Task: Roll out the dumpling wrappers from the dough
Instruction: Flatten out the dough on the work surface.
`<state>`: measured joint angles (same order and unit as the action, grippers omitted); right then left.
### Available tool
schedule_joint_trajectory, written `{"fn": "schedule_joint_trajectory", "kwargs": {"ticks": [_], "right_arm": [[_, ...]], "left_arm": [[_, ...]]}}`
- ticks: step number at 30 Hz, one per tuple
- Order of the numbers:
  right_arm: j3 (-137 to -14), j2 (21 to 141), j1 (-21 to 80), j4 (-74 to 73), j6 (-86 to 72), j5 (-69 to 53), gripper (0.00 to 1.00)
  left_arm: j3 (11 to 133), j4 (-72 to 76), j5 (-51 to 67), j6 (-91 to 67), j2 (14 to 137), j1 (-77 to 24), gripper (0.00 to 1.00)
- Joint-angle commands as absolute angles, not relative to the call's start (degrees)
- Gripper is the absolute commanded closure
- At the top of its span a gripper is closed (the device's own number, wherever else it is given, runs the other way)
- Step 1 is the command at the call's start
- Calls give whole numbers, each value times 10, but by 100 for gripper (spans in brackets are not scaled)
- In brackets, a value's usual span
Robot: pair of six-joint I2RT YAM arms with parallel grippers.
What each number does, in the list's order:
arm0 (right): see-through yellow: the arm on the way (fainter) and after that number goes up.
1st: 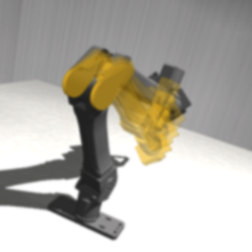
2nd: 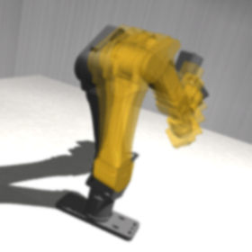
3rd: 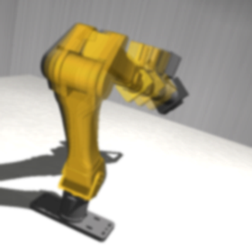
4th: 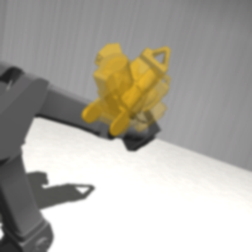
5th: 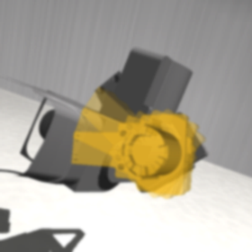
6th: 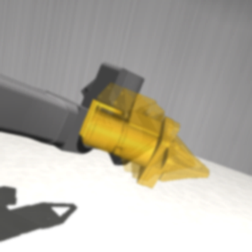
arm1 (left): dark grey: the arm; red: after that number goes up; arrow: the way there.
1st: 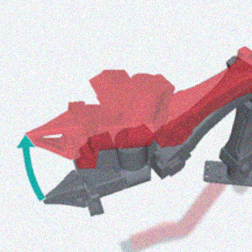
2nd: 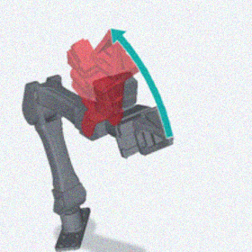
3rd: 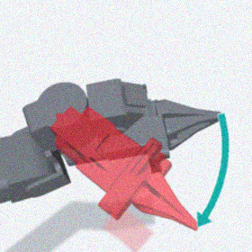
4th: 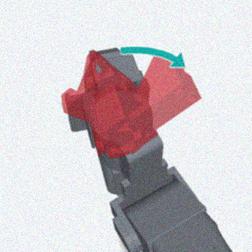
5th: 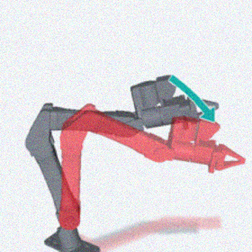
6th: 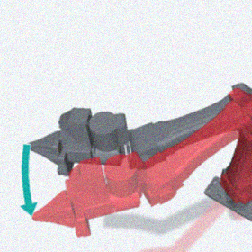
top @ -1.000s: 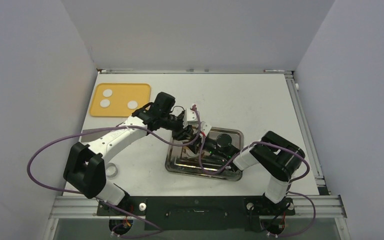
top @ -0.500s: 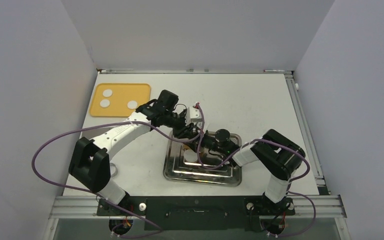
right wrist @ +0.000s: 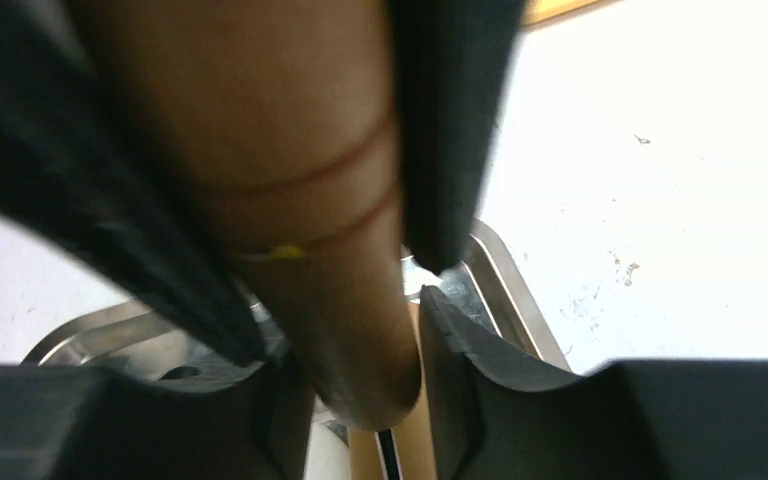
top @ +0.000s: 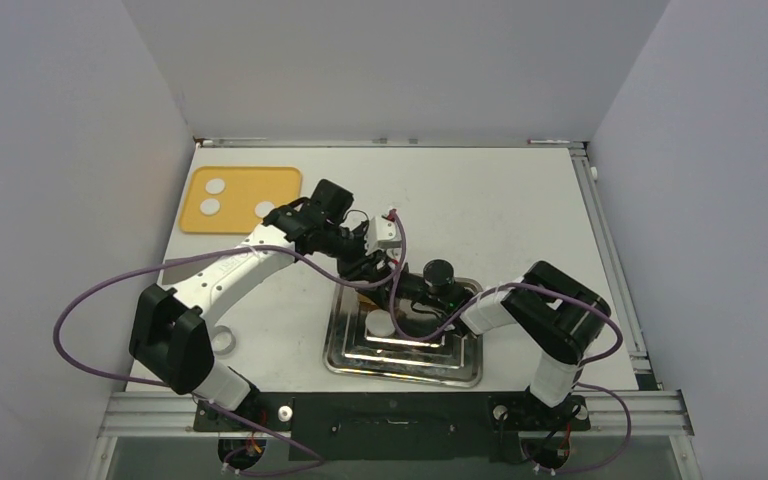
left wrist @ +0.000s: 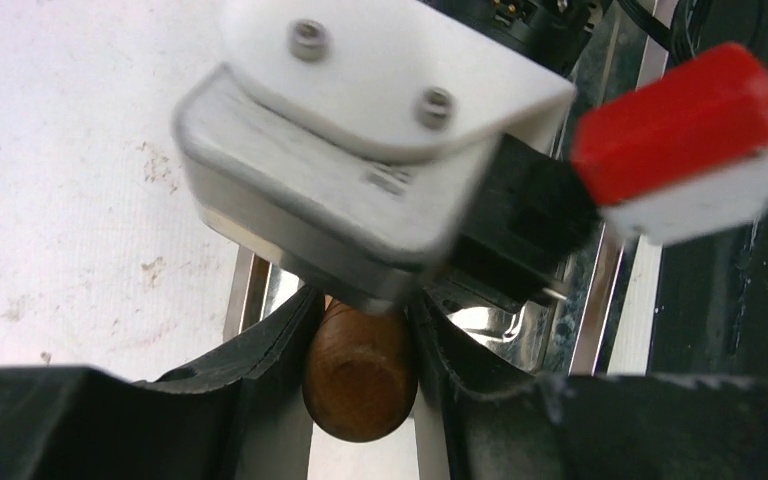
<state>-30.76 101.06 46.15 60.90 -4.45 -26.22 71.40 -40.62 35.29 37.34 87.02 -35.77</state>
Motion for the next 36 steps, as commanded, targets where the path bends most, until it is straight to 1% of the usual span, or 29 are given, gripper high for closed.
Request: {"fn": "schedule_joint_trajectory", "kwargs": {"ticks": [1,4,6,7,9,12,17,20,23,31,34,36], "right_arm": [[-339,990,431,528,-46,-219,54],[-344,990,430,545,-42,-220,41],[-345,999,425,574,-48,-222,27],[-346,1004,422,586,-53,-230,18],[-349,1016,415,609,-63,-243,15],[-332,1029,408,682,-89,-262,13],[-279,1068,397,893,-140,-331,14],[-247,1085,394,985,-149,-332,14],[-239,1084,394,990,-139,-321,14],[-272,1103,396,976,-118,-340,18],[-283,1095,397,938,-96,-347,21],[-290,1097,399,942,-99,-356,24]], "left_arm": [[763,-495,387,373,852,-357,100],[752,-488,388,374,854,-358,100],[746,-481,390,373,859,-358,100],[745,-478,390,372,861,-358,100],[743,-475,392,367,865,-358,100],[736,-461,396,350,865,-358,100],[711,-411,378,318,853,-359,100],[698,-378,357,295,844,-359,100],[690,-357,344,283,841,-359,100],[699,-356,368,271,859,-361,100],[706,-360,371,270,862,-361,100],[706,-355,372,265,861,-362,100]]}}
